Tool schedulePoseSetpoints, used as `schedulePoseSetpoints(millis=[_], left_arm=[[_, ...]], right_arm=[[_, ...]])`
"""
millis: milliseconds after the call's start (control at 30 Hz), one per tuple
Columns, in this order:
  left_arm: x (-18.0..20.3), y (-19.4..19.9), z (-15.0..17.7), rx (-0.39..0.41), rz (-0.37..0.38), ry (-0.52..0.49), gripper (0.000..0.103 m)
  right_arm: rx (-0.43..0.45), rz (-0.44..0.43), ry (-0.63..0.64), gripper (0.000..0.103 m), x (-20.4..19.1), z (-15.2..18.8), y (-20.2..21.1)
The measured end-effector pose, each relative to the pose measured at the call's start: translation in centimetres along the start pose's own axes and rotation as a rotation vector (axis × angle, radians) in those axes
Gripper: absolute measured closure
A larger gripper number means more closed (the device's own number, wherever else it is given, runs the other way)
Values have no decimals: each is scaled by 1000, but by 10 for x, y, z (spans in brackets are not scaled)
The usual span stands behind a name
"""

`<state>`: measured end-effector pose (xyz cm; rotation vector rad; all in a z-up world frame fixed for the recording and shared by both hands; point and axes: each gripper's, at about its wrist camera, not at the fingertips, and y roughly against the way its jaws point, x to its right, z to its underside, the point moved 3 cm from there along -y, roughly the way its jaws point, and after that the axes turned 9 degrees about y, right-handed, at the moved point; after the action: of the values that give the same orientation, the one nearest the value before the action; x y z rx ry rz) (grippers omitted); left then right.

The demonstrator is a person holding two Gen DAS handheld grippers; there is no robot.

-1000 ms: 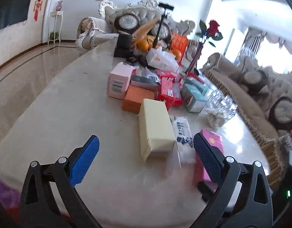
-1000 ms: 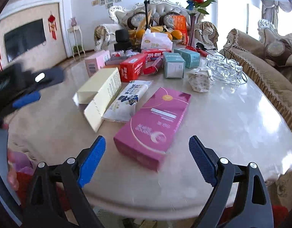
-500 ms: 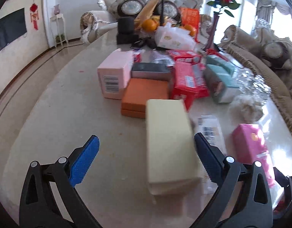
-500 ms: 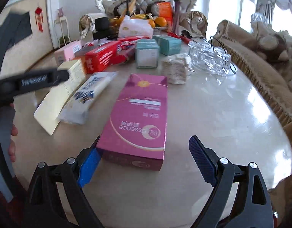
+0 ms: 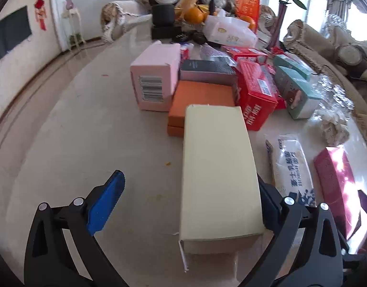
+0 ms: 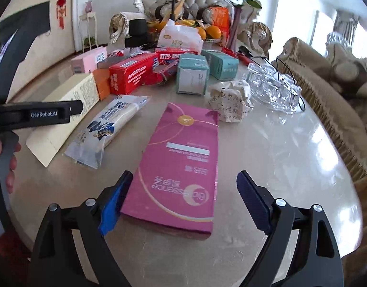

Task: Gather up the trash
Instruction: 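Grasp the cream box with left tool while right tool grasps pink box, then drop the cream box and pink box into the wastebasket, opening both tools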

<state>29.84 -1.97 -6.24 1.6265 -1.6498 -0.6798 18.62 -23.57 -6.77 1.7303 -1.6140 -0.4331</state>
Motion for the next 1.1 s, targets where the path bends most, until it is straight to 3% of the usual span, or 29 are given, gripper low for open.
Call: schedulePoseSetpoints(millis=[33,67,100,133,167,300,500,667,833,967,1100], left_arm=[[1,-2,1,-11,9,-18,9],[2,-2,2,-15,16,-31,17],[3,1,3,-15,48,-40,44],[4,3,3,-12,57,-38,57],[4,3,3,-11,38,-46,57],[-6,11,9,-16,92,-25,57],[-26,57,20,56,147,1,57],[-38,116,56,106,222,-17,57],[-43,179,114,111,285,-94,57],[-42,197,171,19,300,-158,57],[-37,157,219,-171,302,-159,57]], right_arm=[[2,3,6,21,-1,0,1],[3,-6,7,33,-1,0,1],[1,-29,-4,43,-1,-1,2],[-7,-28,-13,43,1,-1,2],[-9,-32,-17,44,1,-2,1],[17,-128,-114,45,15,1,11],[74,-207,-208,47,38,2,43],[109,-406,-308,48,44,16,75],[151,-533,-188,48,18,45,148],[55,-587,-112,48,-5,87,172],[-127,-594,-105,48,-26,131,144]])
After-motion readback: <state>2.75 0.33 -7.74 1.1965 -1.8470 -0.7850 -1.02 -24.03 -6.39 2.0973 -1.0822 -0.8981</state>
